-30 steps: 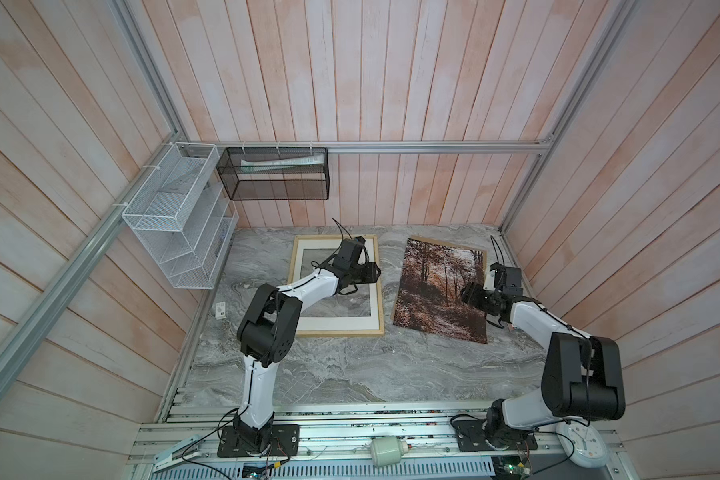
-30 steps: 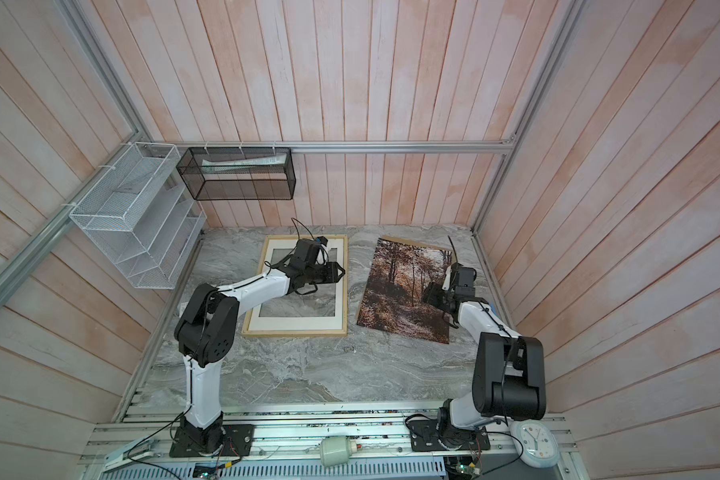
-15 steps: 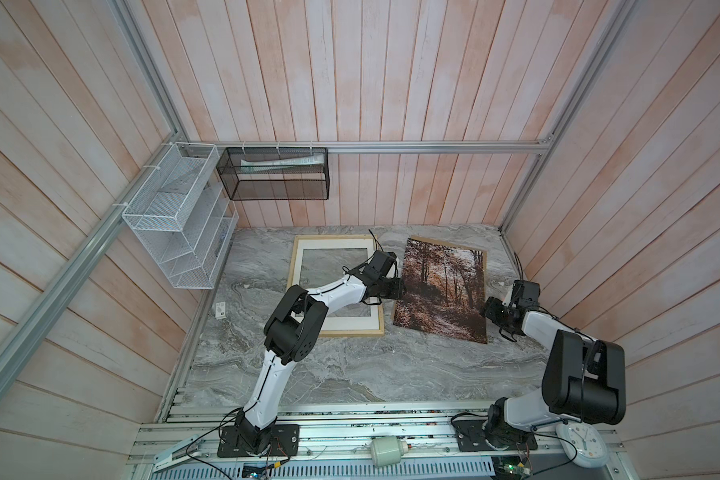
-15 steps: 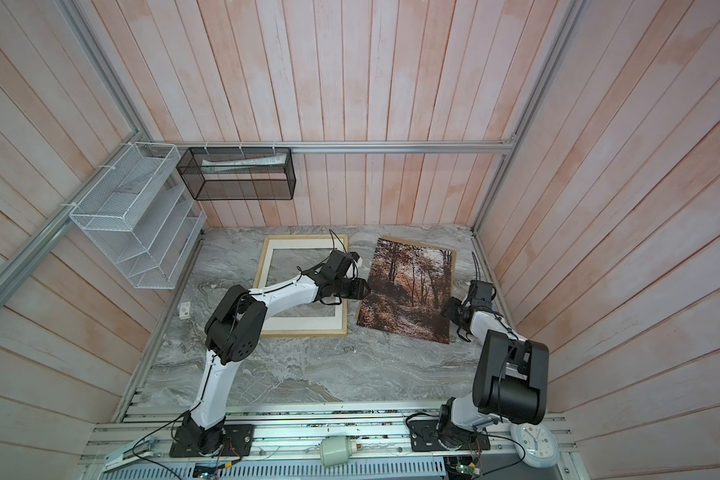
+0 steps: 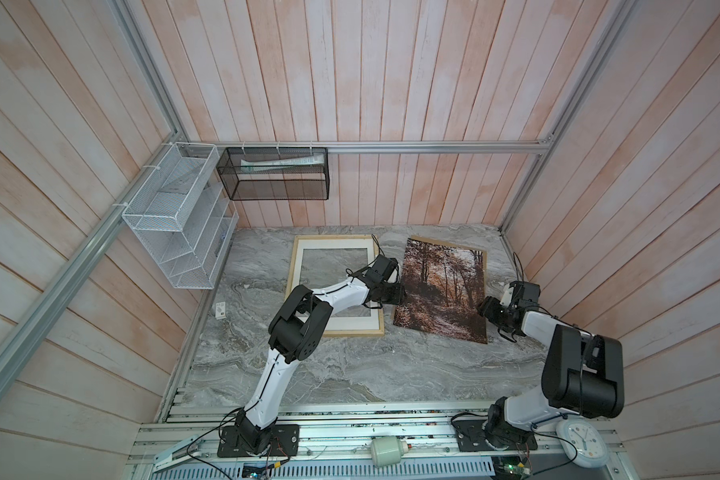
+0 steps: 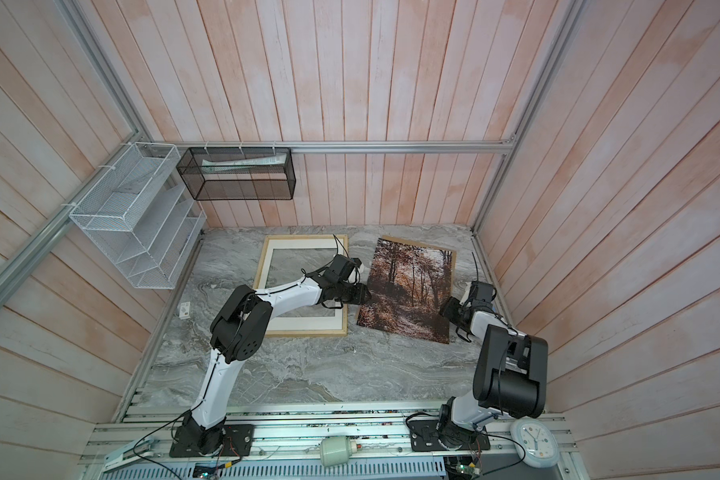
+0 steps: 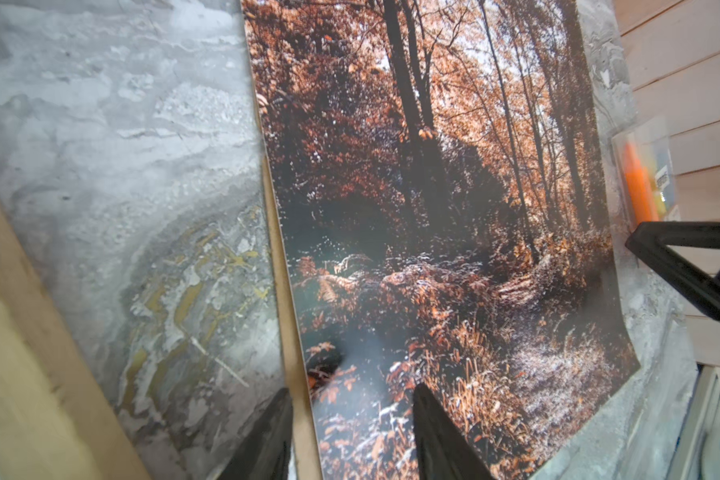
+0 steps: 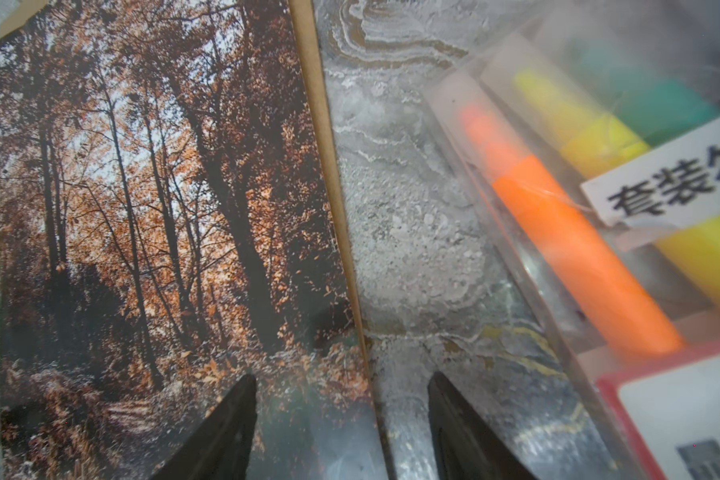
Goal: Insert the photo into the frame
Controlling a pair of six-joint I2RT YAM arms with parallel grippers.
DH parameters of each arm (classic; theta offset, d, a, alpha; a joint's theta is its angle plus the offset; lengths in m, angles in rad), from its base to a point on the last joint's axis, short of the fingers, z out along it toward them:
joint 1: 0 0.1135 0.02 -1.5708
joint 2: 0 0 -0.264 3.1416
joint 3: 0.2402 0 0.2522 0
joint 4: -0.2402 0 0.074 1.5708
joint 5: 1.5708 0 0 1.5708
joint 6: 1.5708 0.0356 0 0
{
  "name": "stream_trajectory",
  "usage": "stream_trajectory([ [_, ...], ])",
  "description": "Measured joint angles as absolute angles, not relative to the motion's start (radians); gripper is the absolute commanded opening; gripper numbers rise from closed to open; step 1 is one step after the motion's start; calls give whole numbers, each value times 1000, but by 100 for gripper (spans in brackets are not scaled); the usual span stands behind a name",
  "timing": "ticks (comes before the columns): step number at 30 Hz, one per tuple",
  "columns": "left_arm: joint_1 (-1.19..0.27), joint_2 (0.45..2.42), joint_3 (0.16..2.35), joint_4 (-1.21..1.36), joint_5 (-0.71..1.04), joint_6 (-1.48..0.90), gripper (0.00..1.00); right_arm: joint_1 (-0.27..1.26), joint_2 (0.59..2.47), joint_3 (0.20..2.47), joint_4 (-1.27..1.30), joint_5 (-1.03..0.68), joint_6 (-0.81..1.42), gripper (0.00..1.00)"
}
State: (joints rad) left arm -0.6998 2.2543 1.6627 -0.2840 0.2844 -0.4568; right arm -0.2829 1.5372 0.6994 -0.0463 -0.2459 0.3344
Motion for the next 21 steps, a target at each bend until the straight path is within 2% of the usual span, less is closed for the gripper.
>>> stream_trajectory([
  [21, -700, 2273, 1682, -300, 316, -457, 49, -321, 1577, 665, 50, -450, 332, 63],
])
